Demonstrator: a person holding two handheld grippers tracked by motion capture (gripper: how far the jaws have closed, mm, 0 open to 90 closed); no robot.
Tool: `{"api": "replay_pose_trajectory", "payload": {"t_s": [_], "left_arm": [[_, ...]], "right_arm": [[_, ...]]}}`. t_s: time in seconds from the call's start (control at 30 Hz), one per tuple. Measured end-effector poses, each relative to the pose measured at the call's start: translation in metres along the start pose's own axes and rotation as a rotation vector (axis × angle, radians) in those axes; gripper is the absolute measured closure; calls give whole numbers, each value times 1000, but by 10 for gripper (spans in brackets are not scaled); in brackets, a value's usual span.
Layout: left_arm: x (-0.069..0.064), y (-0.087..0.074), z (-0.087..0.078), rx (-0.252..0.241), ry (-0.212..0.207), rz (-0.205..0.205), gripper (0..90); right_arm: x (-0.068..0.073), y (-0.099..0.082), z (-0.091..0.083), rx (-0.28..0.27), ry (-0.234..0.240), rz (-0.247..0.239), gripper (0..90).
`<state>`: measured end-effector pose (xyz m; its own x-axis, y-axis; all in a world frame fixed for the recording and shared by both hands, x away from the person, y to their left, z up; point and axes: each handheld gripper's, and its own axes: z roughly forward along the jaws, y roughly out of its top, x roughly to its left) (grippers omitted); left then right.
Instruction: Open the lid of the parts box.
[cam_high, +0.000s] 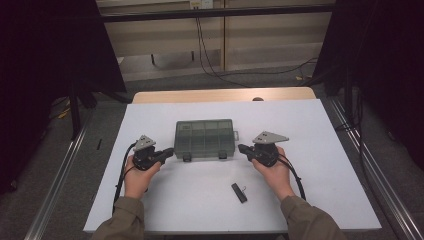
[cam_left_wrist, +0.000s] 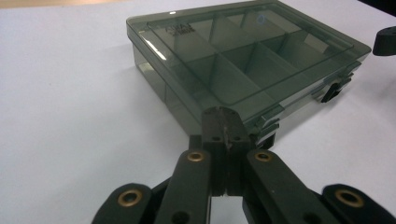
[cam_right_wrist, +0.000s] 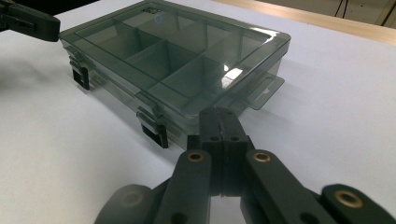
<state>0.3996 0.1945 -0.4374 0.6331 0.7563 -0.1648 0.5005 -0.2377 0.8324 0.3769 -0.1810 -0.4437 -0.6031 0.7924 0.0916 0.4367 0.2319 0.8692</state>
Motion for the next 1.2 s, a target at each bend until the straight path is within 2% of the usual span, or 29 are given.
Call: {"api": "replay_pose_trajectory", "payload": {"t_s": [0.13, 0.23, 0.37, 0.53, 1.2], "left_arm": [[0, -1, 0, 11, -3, -2, 900], [2, -1, 0, 27, -3, -4, 900], [3, -3, 0, 34, 1, -7, 900], [4, -3, 0, 34, -23, -20, 900], [3, -6, 4, 86, -12, 13, 900]], "right_arm": [[1, -2, 2, 19, 17, -8, 900], [3, -4, 7, 45, 17, -18, 900], [5, -5, 9, 51, 17, -31, 900], [5, -6, 10, 64, 11, -25, 900], [4, -8, 14, 82, 11, -37, 900]]}}
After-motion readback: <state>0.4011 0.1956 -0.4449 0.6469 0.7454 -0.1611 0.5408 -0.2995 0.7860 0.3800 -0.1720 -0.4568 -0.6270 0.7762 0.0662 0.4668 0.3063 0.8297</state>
